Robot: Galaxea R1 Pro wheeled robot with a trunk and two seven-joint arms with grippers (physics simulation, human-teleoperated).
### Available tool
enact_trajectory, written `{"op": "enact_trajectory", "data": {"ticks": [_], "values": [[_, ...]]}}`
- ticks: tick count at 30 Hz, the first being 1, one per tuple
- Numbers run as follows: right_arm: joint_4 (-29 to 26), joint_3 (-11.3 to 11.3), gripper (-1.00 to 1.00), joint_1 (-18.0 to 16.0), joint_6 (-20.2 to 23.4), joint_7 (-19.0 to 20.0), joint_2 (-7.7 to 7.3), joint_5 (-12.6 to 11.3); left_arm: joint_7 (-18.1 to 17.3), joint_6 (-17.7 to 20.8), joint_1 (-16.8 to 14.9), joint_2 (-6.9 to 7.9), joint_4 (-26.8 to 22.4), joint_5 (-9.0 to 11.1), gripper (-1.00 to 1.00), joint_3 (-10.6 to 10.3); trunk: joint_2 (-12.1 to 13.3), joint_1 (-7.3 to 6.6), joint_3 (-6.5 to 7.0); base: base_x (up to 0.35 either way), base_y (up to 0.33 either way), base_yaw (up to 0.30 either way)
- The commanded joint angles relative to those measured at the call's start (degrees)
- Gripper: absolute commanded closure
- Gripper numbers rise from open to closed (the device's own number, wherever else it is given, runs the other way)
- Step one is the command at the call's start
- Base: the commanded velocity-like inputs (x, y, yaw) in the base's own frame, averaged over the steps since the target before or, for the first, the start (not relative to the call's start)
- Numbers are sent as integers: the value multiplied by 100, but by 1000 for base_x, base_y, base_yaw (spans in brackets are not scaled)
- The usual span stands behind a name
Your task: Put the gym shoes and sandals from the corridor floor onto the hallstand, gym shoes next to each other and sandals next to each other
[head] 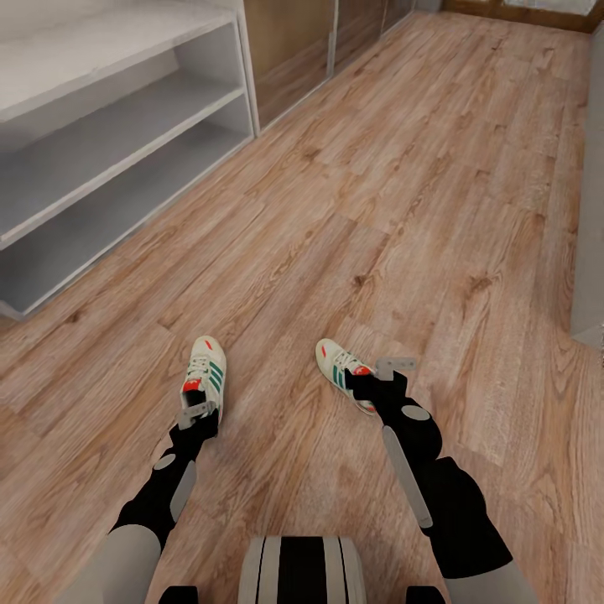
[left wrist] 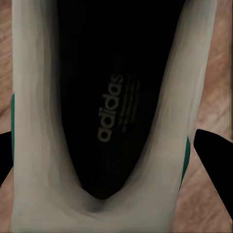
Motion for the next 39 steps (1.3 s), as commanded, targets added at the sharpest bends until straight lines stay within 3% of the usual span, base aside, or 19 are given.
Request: {"op": "enact_trajectory", "data": {"ticks": [1,29,39], "values": [[0,-1,-100,1,-3,-1,0,-1,2,0,0,1,1,0,100,0,2,-2,23,0,0,0],[9,-2,-100,11,-8,10,-1,-6,-10,1,0,-2,-8,-70,100,-55,39,-75,643,0,0,0],[17,-2,-100,11,-17,9,-1,-9,-10,0,0,-2,-19,-69,100,-54,440,-294,823,0,0,0]]}}
